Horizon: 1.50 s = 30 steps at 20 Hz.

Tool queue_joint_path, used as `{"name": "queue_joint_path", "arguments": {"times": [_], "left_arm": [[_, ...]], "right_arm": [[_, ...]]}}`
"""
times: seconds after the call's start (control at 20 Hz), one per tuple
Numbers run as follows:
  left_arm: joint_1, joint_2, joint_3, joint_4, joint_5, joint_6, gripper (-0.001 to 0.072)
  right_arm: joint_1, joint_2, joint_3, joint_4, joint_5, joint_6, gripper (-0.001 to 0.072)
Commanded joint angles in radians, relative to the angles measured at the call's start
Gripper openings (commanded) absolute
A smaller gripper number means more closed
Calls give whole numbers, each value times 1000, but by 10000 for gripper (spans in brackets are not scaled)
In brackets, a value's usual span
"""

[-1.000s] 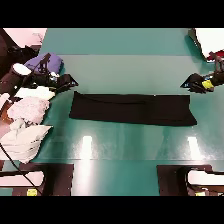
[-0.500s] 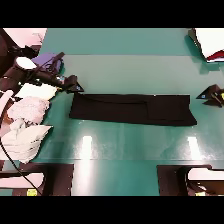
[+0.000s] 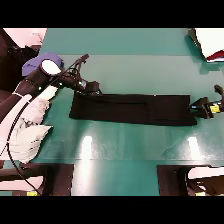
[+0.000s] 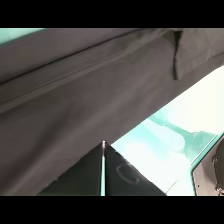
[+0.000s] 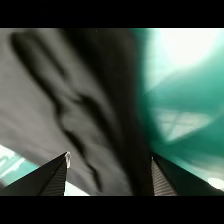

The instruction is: Fold the shirts.

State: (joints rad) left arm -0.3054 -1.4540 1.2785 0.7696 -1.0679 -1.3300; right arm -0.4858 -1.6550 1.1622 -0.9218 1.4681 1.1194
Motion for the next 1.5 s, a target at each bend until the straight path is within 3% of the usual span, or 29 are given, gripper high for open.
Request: {"name": "queue_joint_path", "arguments": {"times": [0.0,0.15,0.2,0.3,0.35,0.4,0.55,0.85,1.1,1.45], "left_arm": [[-57,0,1,1,44,-6,26],[-95,-2,1,2,72,-6,26],[-108,-5,1,1,81,-7,26],[-133,-15,1,4,114,-32,26],[-140,-24,1,4,135,-41,26],[-147,-37,2,4,150,-58,25],[-154,-93,12,-2,167,-60,25],[-171,-279,169,-82,170,-58,26],[-235,-401,304,-72,169,-60,25],[-248,-440,310,-43,205,-80,25]], "right_arm": [[66,-20,-13,-4,-33,-45,590],[123,-19,-10,84,-32,-67,519],[136,-15,-9,95,-32,-67,381],[156,0,-9,89,-32,-85,233],[156,14,-9,90,-33,-90,101],[156,36,-9,92,-33,-90,50],[160,139,-9,93,-30,-65,19],[335,328,99,93,-7,151,18],[557,327,365,92,16,245,18],[727,227,610,90,48,304,17]]}}
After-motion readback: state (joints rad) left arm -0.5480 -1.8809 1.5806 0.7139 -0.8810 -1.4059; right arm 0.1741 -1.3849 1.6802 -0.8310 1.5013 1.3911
